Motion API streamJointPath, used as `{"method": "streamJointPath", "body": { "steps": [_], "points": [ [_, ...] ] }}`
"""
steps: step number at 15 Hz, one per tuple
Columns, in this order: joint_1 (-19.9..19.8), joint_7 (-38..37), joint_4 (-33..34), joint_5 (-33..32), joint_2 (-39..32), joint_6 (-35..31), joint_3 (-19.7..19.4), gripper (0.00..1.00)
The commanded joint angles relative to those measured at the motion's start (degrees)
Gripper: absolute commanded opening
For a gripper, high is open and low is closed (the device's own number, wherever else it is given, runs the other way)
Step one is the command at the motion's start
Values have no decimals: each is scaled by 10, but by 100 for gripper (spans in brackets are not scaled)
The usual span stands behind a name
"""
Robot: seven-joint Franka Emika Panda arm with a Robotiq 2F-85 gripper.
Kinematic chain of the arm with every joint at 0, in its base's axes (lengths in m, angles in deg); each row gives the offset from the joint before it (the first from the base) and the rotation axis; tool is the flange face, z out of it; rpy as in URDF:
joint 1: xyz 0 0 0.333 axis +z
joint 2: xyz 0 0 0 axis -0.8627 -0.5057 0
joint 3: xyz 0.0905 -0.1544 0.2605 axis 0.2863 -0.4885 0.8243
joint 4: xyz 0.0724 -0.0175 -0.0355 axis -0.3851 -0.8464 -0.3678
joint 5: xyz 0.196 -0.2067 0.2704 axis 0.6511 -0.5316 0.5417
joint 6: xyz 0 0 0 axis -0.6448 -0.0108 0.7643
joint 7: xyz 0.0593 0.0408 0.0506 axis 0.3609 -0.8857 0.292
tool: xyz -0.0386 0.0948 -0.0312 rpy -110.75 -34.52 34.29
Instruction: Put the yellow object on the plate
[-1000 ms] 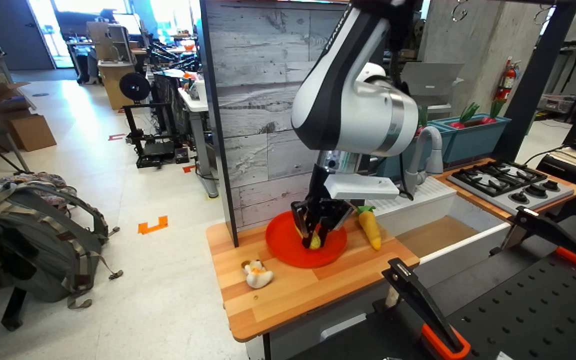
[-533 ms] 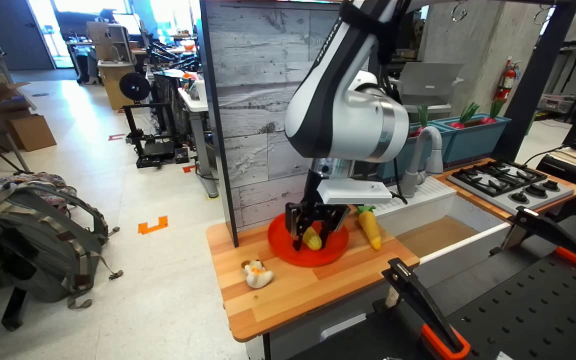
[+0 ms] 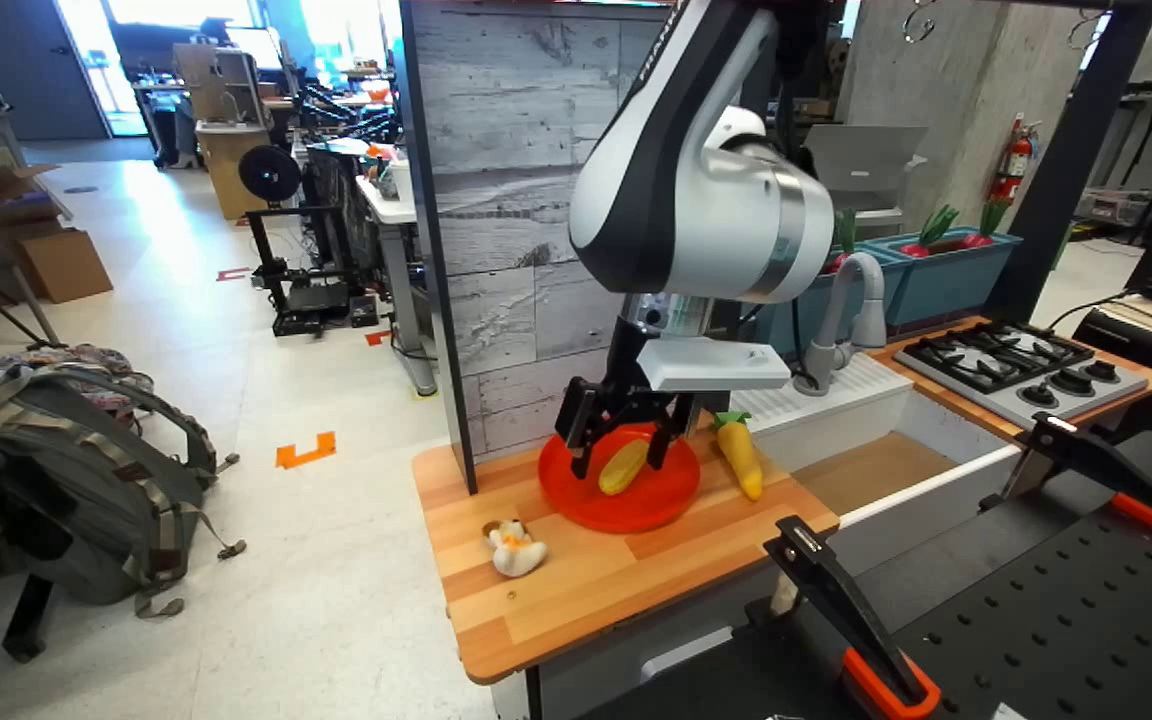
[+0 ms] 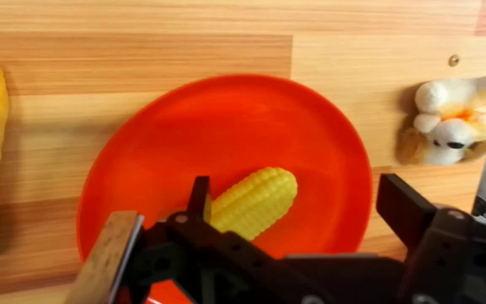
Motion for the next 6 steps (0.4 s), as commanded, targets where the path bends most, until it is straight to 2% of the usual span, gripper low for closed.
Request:
{"method": "streamJointPath", "body": {
  "steps": [1, 2, 3, 6],
  "points": [
    [-38, 24, -114, -3, 95, -32, 34, 100],
    [-51, 36, -135, -5, 115, -20, 41, 100],
    [-19, 7, -63, -7, 58, -8, 21, 100],
    [-39, 22, -111, -4, 100, -8, 30, 100]
  ]
}}
